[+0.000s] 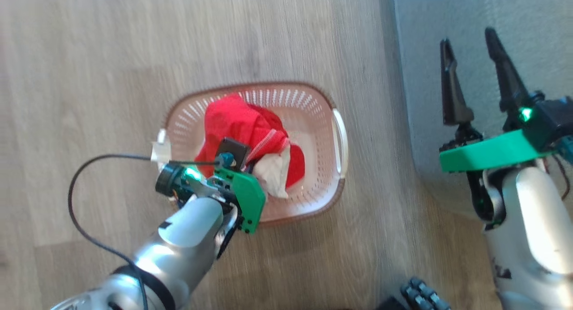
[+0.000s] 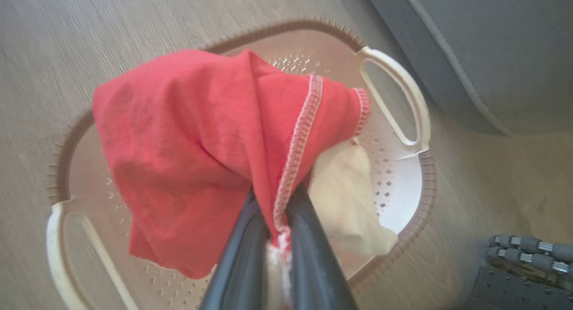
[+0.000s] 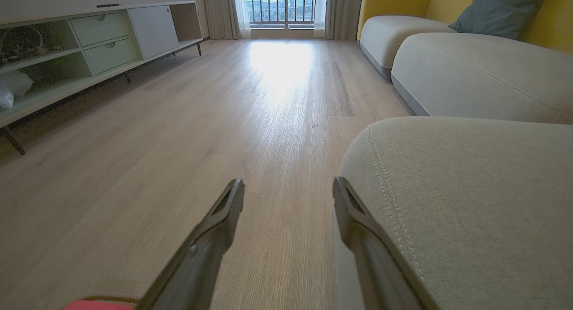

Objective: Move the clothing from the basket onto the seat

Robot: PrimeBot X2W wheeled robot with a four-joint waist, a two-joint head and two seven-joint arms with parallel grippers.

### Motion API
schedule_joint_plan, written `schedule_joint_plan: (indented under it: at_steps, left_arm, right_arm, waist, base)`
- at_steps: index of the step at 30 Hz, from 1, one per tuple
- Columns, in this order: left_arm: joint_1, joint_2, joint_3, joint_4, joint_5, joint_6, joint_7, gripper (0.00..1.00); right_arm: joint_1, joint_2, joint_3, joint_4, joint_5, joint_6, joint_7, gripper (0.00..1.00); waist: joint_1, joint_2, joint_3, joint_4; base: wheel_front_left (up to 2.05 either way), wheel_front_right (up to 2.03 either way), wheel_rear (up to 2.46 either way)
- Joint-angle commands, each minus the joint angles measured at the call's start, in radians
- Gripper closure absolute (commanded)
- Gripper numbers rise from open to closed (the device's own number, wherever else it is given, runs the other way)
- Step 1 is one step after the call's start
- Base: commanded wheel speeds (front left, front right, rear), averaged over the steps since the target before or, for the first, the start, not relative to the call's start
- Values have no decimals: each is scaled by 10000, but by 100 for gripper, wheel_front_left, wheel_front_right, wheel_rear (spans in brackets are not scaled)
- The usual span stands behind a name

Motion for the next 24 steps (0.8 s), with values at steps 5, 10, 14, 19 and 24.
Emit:
schedule_joint_plan:
  at_steps: [5, 10, 14, 19, 24]
  left_arm:
    - [419, 14, 759, -712, -108, 259, -203, 100]
    - [1089, 23, 2219, -1590, 823, 423, -207, 100]
    - [1894, 218, 3568, -2607, 1861, 388, -208, 100]
    - [3005, 429, 5205, -4095, 3097, 231, -209, 100]
    - [4037, 463, 6669, -5729, 4274, -123, -209, 100]
  right_arm:
    - [625, 14, 209, 53, 22, 0, -63, 0]
    - [1076, 109, 238, 344, -37, 0, -63, 0]
    - [1404, 194, 336, 531, -59, 0, -63, 0]
    - [1809, 319, 347, 680, -49, 0, -63, 0]
    - [2253, 366, 356, 713, -93, 0, -63, 0]
  waist:
    - [1, 0, -1959, 573]
    - [1, 0, -2971, 757]
    - [1, 0, -3699, 789]
    - [1, 0, -4480, 763]
    - [1, 0, -5107, 805]
  base:
    - [0, 0, 0]
    - [0, 0, 0]
    - [0, 0, 0]
    - [0, 0, 0]
    - [0, 0, 0]
